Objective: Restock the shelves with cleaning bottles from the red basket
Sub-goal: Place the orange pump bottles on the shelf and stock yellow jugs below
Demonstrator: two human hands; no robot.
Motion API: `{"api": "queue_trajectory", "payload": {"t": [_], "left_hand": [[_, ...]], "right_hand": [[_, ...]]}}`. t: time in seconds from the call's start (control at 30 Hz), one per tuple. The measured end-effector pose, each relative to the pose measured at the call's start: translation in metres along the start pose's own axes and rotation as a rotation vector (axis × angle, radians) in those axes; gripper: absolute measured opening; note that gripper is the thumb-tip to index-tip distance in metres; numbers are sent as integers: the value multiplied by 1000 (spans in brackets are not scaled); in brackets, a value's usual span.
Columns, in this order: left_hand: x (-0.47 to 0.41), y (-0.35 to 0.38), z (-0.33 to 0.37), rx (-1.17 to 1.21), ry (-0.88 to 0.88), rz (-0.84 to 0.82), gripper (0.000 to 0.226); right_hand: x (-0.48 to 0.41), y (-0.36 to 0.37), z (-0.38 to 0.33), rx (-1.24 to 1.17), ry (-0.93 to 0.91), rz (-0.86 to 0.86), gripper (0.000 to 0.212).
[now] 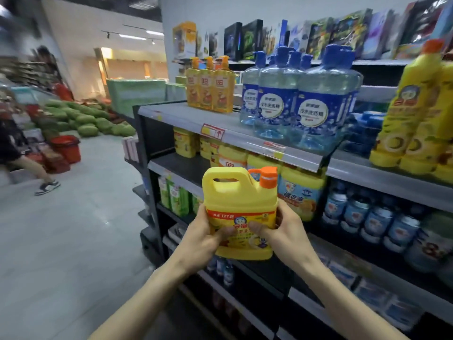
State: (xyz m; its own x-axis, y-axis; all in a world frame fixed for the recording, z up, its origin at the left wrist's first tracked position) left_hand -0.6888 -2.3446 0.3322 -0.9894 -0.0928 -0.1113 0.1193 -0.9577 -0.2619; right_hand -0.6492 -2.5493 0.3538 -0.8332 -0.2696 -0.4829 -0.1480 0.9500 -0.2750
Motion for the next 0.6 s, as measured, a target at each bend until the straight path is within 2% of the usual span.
{"api": "queue_trajectory", "payload": {"t": [0.33,0.6], "left_hand": [[-135,-67,-40,-133,-15,243,56],[-201,-132,-83,-164,24,309,62]], "right_hand": [[-149,71,76,-21,-90,-113,56],[-211,145,116,19,-113,-110,57]]}}
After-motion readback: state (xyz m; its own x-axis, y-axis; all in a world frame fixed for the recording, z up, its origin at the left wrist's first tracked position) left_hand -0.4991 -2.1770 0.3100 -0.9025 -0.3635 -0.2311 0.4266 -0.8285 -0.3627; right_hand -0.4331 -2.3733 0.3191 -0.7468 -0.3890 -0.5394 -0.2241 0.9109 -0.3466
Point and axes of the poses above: each hand's wrist, its own x-axis away from the middle knuckle, its own y-axis out of the palm, z = x × y, the point moved 5 cm from there along -x, towards the middle knuckle, and after that the axes turned 11 degrees about -y, right-handed, at the moved point
